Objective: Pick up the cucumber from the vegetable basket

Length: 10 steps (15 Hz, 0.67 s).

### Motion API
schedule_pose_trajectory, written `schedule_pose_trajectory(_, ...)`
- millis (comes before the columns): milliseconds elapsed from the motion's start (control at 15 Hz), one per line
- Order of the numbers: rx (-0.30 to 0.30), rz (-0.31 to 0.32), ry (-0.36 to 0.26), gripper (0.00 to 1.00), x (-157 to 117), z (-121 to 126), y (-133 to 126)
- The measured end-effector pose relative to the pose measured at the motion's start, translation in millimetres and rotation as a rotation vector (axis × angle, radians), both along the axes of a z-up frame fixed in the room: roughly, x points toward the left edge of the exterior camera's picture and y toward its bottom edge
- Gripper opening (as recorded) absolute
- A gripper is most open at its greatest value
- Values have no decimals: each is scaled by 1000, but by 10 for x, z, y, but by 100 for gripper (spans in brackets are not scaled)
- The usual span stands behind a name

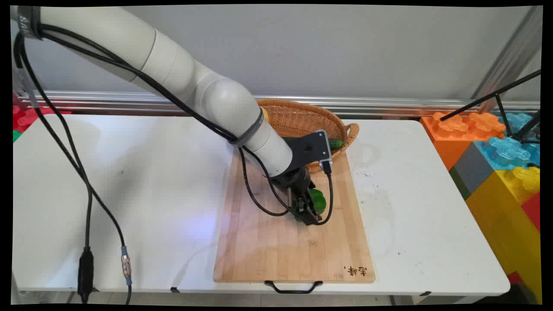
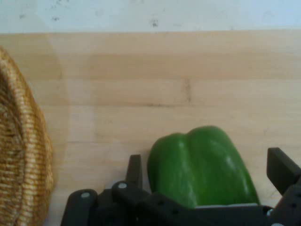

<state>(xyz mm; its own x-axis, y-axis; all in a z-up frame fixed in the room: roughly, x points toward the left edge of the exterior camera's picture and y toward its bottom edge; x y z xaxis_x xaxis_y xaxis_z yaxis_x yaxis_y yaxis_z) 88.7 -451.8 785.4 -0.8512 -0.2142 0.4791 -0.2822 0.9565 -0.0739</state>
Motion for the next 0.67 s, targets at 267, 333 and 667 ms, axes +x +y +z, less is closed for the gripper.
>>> schedule_pose_trajectory(267, -10, -20, 10, 100, -21, 96, -15)
schedule_pose_trajectory(333, -17, -25, 13, 100, -27, 154, -36)
schedule_pose_trajectory(667, -82, -28, 9, 100, -10, 546, -287)
